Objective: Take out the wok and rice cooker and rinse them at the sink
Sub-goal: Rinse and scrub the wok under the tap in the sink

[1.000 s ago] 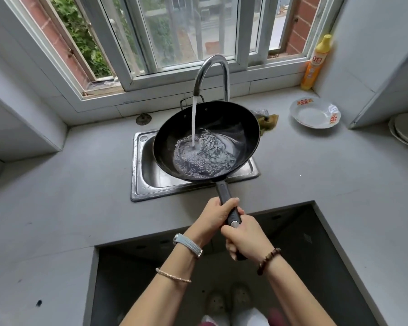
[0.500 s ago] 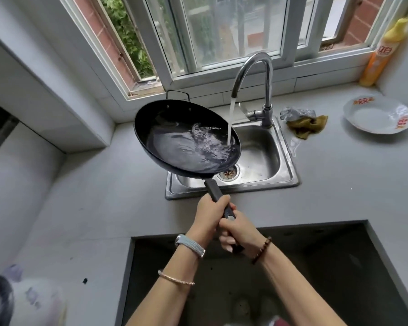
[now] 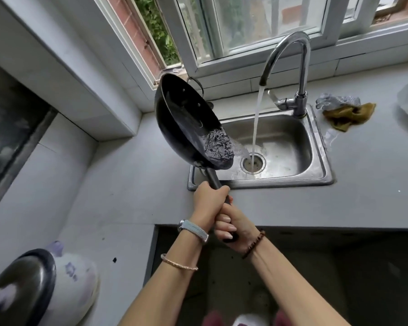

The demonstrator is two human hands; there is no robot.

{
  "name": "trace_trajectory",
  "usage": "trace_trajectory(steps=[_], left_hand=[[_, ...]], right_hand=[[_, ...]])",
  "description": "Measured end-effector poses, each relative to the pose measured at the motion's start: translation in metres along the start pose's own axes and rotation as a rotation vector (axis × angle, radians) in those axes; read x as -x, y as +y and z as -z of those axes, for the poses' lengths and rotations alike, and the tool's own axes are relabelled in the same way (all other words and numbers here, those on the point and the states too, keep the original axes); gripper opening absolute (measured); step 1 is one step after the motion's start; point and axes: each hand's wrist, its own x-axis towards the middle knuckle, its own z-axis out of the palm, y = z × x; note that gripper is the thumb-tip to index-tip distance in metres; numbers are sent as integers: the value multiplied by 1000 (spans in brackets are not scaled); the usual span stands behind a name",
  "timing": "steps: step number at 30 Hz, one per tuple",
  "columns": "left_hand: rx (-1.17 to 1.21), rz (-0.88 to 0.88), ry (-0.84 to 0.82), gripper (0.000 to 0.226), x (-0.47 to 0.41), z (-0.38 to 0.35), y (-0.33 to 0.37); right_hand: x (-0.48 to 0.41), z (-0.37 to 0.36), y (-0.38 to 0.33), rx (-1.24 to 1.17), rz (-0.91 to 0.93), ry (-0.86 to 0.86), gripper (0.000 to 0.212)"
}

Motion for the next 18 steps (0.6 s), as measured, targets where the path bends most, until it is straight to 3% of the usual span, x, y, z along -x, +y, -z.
trace_trajectory(steps=[4, 9, 18], left_hand=[[-198, -58, 36, 35, 3, 12, 3], [-323, -126, 77, 16, 14, 21, 12], [-438, -184, 137, 12, 27, 26, 21]], right_hand=[[-2, -3, 8, -142, -54, -100, 38], [0, -6, 13, -230, -76, -300, 47], [15, -15, 16, -224, -66, -367, 55]])
